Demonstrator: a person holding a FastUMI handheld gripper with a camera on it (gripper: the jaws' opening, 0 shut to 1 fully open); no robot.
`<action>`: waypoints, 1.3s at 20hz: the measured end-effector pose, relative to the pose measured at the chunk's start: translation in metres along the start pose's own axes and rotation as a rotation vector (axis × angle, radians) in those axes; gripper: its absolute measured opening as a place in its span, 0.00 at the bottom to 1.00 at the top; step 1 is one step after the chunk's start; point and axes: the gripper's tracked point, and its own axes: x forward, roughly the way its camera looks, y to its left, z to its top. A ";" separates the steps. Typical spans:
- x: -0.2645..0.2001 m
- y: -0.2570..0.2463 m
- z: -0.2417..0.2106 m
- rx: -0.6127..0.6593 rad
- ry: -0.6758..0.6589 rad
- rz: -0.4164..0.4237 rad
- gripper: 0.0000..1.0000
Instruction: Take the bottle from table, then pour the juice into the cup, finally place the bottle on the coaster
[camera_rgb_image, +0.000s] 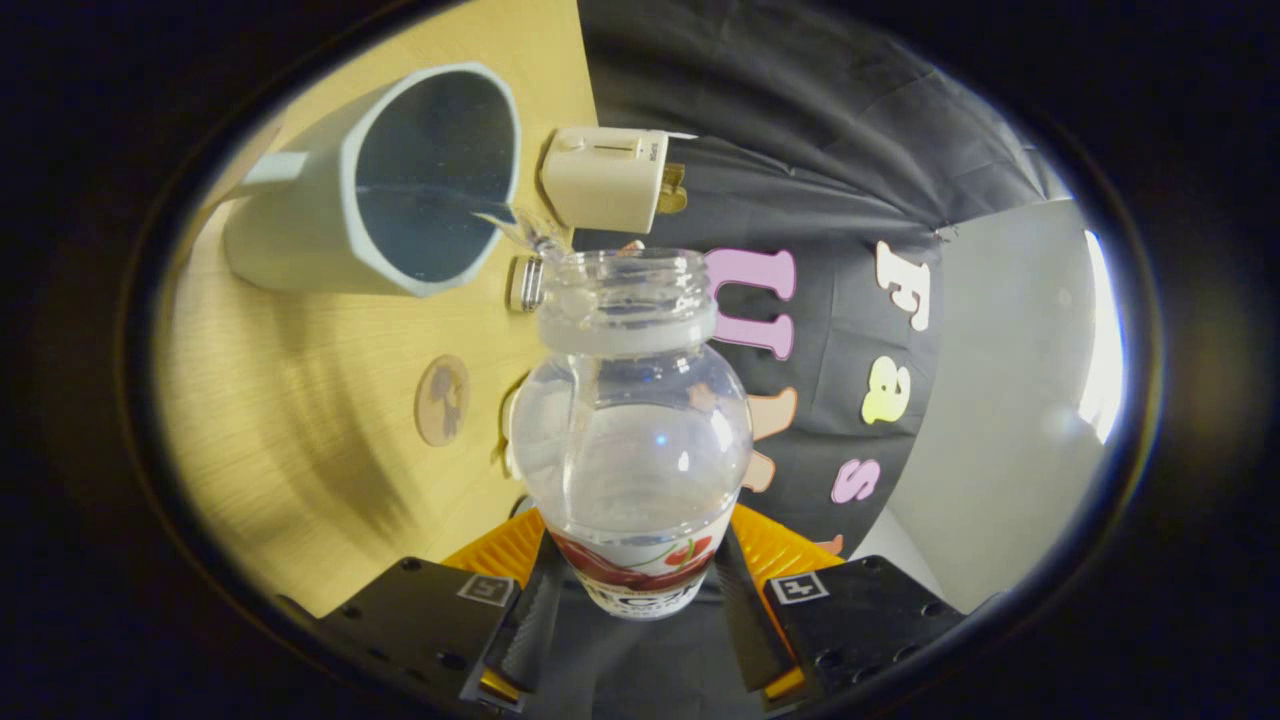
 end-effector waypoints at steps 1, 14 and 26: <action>0.000 -0.001 0.002 -0.009 -0.003 -0.005 0.77; 0.004 -0.010 0.014 -0.098 -0.025 -0.057 0.77; 0.003 -0.017 0.016 -0.178 -0.022 -0.100 0.77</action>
